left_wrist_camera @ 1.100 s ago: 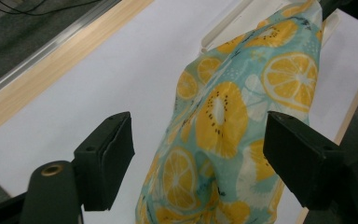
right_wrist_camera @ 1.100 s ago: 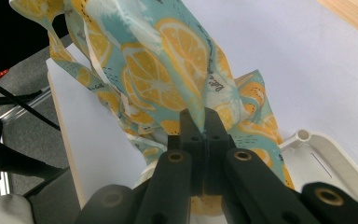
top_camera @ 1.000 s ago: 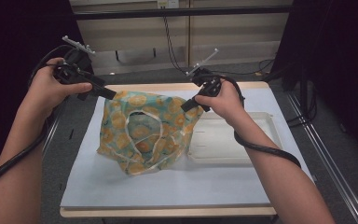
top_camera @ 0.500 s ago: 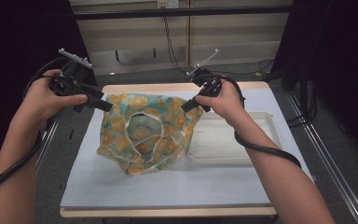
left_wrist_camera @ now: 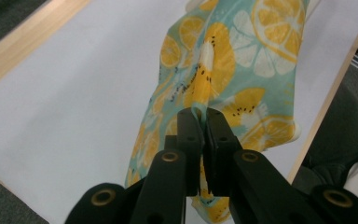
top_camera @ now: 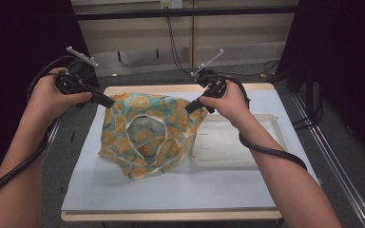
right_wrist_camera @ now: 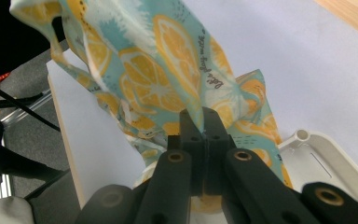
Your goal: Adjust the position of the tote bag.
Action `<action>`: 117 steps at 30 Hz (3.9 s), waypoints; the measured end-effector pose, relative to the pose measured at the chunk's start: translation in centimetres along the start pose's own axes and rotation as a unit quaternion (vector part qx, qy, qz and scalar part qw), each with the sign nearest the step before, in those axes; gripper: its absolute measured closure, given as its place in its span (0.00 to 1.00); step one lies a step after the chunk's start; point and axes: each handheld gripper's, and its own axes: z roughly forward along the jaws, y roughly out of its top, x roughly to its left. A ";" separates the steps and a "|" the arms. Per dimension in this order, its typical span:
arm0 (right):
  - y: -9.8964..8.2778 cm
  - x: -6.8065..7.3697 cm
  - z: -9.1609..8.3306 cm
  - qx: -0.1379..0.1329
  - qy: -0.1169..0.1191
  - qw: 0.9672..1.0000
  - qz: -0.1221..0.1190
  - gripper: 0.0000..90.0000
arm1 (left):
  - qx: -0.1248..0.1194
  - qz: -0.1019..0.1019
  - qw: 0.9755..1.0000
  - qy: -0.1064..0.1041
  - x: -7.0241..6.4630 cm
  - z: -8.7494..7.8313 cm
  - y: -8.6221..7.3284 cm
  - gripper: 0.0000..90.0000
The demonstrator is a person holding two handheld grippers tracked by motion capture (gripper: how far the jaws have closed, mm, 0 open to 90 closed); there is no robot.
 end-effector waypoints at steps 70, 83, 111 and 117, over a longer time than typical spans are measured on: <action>-0.4 -0.5 0.5 0.006 -0.004 1.000 0.009 1.00 | -0.042 -0.058 0.997 0.023 2.2 0.1 -1.4 0.49; -0.5 -0.6 0.4 0.009 -0.009 1.000 0.007 1.00 | -0.045 -0.048 0.998 0.005 0.8 -1.3 -2.7 0.43; -0.5 -0.2 0.5 0.004 -0.010 1.000 0.008 1.00 | -0.013 -0.036 0.999 -0.016 0.0 0.7 -3.1 0.97; -0.2 -0.1 -0.1 -0.004 -0.006 1.000 0.008 1.00 | -0.028 -0.060 0.998 -0.021 0.0 -1.3 -2.8 1.00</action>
